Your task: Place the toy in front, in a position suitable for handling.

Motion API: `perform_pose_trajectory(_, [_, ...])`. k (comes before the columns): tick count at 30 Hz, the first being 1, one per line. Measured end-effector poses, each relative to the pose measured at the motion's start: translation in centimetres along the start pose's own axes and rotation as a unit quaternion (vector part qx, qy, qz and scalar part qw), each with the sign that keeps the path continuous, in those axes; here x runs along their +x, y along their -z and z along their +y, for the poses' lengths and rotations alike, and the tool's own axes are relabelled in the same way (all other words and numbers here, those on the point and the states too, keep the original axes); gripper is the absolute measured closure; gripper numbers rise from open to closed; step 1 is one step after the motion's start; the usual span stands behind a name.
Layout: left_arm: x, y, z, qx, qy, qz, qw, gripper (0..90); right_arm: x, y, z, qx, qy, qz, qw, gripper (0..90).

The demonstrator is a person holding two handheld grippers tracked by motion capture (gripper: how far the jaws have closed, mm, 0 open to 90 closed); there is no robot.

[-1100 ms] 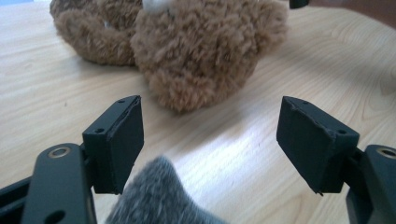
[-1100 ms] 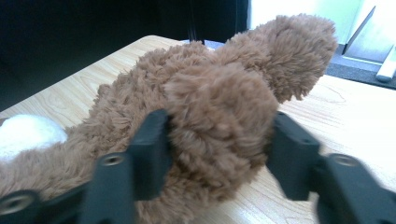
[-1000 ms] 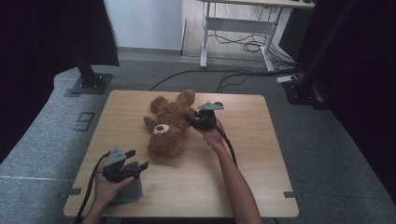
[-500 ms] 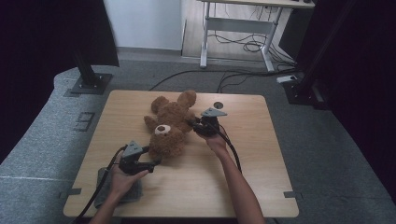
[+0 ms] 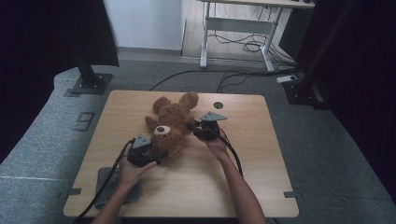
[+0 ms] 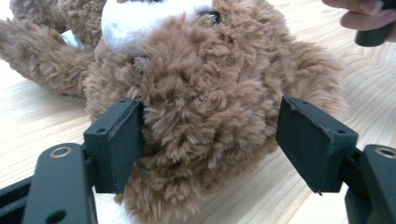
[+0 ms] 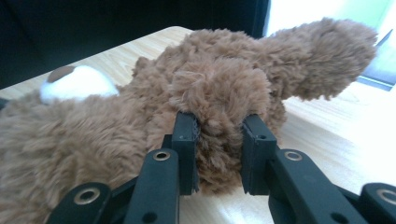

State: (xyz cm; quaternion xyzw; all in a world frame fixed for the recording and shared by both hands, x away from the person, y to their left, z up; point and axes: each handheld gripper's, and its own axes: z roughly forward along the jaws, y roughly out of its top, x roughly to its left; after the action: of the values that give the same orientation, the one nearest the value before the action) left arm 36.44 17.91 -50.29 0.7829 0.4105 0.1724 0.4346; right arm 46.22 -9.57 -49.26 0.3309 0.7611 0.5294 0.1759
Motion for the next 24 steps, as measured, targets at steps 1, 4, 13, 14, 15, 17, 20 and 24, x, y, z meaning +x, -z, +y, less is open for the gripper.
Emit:
perform_pose_trajectory(1, [0.0, -0.1, 0.0, 0.002, 0.000, 0.004, 1.0000, 24.0, 0.1, 0.1, -0.1, -0.002, -0.001, 0.001, 1.0000, 71.4])
perform_pose_trajectory(4, [0.3, -0.4, 0.1, 0.009, 0.005, 0.009, 0.9999, 23.9, 0.3, 0.5, -0.5, -0.002, -0.002, 0.011, 0.9999, 72.3])
perform_pose_trajectory(13, [0.7, -0.6, 0.1, 0.019, 0.006, 0.002, 0.9998, 22.6, 1.5, 2.6, -1.9, -0.002, -0.002, 0.012, 0.9999, 73.8])
perform_pose_trajectory(14, [0.7, -0.7, 0.1, 0.022, 0.005, 0.000, 0.9997, 22.7, 1.6, 2.9, -2.1, -0.003, -0.001, 0.012, 0.9999, 73.9])
perform_pose_trajectory(15, [0.7, -0.7, 0.1, 0.022, 0.005, 0.000, 0.9997, 22.8, 1.6, 2.9, -2.1, -0.003, -0.001, 0.012, 0.9999, 73.9])
perform_pose_trajectory(17, [0.7, -0.7, 0.2, 0.024, 0.000, -0.001, 0.9997, 23.3, 1.9, 3.4, -2.6, -0.002, -0.003, 0.013, 0.9999, 74.0])
perform_pose_trajectory(20, [0.7, -0.7, 0.3, 0.028, -0.005, -0.004, 0.9996, 24.2, 2.8, 4.3, -3.5, 0.000, -0.007, 0.020, 0.9998, 74.7])
perform_pose_trajectory(24, [0.9, -0.6, 0.3, 0.029, -0.011, -0.010, 0.9995, 27.1, 3.5, 5.2, -4.4, -0.005, -0.007, 0.024, 0.9997, 75.2])
